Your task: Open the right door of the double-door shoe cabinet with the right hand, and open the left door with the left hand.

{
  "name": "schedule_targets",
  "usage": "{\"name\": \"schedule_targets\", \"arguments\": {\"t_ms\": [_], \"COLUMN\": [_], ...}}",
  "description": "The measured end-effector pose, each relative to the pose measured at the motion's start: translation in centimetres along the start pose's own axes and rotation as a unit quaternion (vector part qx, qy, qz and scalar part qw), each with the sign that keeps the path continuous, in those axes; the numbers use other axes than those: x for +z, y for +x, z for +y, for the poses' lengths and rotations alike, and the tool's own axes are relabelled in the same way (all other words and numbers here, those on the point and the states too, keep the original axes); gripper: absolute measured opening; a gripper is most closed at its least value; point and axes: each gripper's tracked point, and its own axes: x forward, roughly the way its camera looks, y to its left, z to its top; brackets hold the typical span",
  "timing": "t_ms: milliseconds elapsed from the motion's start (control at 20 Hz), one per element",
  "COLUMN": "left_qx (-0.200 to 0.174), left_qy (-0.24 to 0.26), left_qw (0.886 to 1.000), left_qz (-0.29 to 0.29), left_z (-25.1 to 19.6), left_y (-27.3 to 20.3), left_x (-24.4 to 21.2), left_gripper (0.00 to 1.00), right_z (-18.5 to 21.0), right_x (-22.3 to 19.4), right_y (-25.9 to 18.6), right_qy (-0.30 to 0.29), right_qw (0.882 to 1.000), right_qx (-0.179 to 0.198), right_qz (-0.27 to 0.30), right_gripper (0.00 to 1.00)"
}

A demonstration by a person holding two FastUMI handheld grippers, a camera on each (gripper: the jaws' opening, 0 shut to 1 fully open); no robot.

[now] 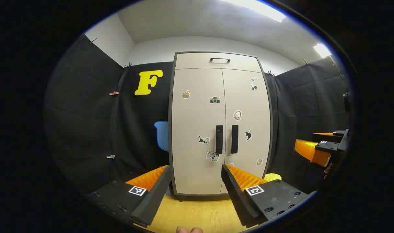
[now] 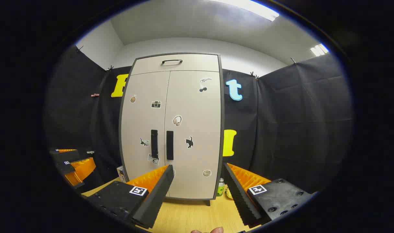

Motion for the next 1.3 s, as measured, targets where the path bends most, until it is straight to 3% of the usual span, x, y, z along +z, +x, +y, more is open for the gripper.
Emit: {"name": "schedule_targets", "arguments": {"t_ms": [450, 900, 1300], "left_qx": [0.017, 0.005, 0.003], "left_qy": [-0.003, -0.002, 0.005], "left_qw": [1.0, 1.0, 1.0], "left_qz": [0.005, 0.011, 0.016], "left_z": [0.4, 0.0, 1.0], "left_y": [1.0, 2.4, 2.8], "left_x": [-0.6, -1.2, -2.5], "left_gripper": [0.95, 0.95, 0.95], "right_z": [0.3, 0.9, 6.7], "right_x": [-1.1, -1.0, 1.2], "right_y": [1.4, 3.1, 12.4], "right_qy": [-0.002, 0.008, 0.002], "right_qw": [1.0, 1.0, 0.999], "right_qx": [0.011, 0.012, 0.044], "right_qz": [0.011, 0.008, -0.011], "right_gripper": [0.97, 0.98, 0.97]}}
